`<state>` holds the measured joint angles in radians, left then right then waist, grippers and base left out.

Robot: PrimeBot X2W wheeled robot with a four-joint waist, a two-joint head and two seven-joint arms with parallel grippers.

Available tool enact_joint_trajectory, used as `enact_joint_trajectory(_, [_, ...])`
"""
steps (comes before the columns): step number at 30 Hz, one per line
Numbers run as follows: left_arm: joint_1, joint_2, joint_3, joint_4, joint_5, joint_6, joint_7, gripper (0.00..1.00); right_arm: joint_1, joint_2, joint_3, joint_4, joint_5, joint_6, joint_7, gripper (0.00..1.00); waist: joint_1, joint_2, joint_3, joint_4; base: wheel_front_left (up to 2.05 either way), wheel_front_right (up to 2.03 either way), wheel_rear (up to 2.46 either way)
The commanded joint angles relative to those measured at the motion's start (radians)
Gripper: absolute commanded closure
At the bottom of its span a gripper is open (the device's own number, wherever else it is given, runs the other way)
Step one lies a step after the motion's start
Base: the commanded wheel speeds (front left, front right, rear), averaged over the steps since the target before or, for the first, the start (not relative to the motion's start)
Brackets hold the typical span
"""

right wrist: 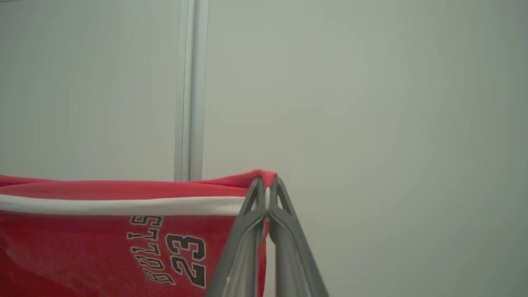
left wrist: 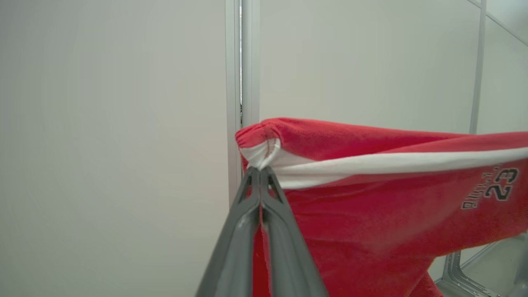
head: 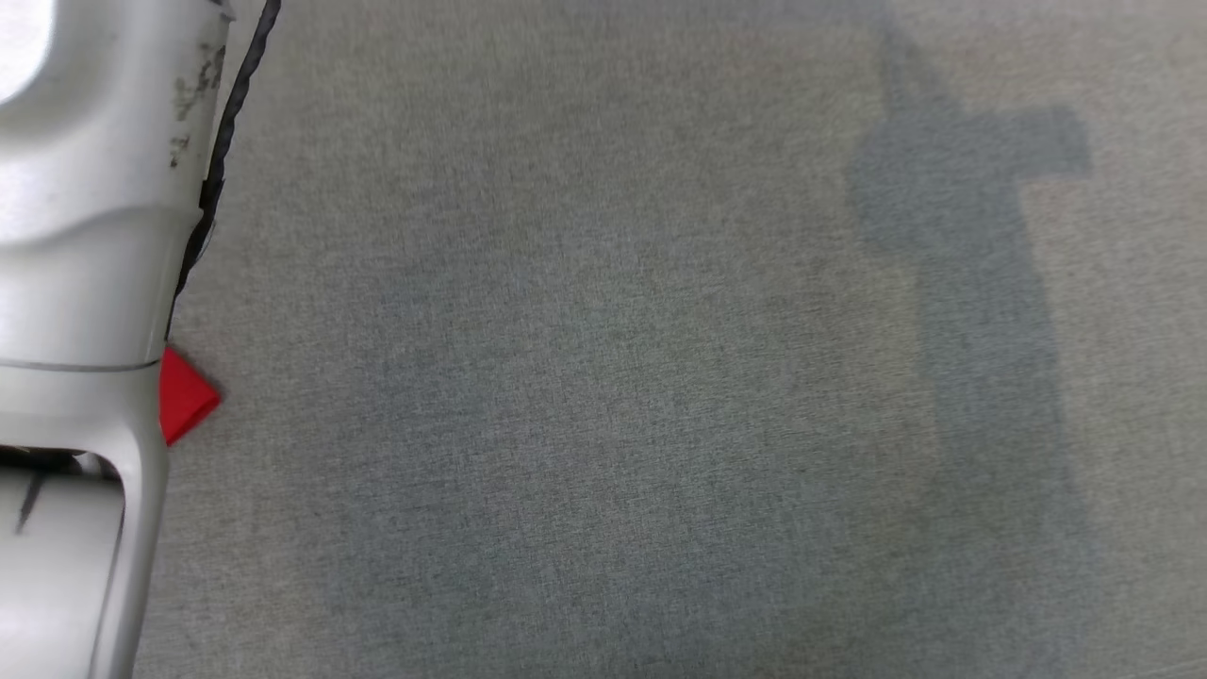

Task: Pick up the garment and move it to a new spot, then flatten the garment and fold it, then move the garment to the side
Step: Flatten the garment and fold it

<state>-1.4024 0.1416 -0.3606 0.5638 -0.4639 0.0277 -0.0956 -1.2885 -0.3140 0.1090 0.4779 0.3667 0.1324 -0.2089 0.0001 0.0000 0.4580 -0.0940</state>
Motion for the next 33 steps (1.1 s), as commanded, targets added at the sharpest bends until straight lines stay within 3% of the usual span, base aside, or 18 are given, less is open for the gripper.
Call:
enact_joint_trajectory(1, [-0.017,0.007,0.0,0.038,0.015,-0.006,-0.028,1.0,-0.006,-0.002,0.005,0.041,0.002,-0.003,-0.02,1.0,-0.0001,0.0,0.056,0.005,0.0,0.0,0.0])
enact_joint_trajectory(9, [0.108,-0.041,-0.135,0.242,0.091,-0.067,-0.143,1.0,0.115,0.028,0.145,0.25,0.058,-0.002,-0.056,1.0,-0.0001,0.0,0.076,0.04,0.0,0.0,0.0])
enact_joint_trajectory(15, [0.275,-0.032,-0.2,0.332,0.128,-0.101,-0.169,1.0,0.252,0.014,0.226,0.339,0.121,-0.002,-0.058,1.0,-0.0001,0.0,0.032,0.056,0.0,0.0,0.0])
enact_joint_trajectory(24, [0.529,0.007,-0.232,0.283,0.156,-0.127,-0.171,1.0,0.455,-0.058,0.394,0.383,0.233,-0.003,-0.051,1.0,-0.0001,0.0,-0.119,0.067,0.0,0.0,0.0])
enact_joint_trajectory(33, [0.727,0.014,-0.311,0.26,0.206,-0.141,-0.169,1.0,0.589,-0.173,0.568,0.356,0.41,-0.003,0.044,1.0,-0.0001,0.0,-0.248,0.054,0.0,0.0,0.0])
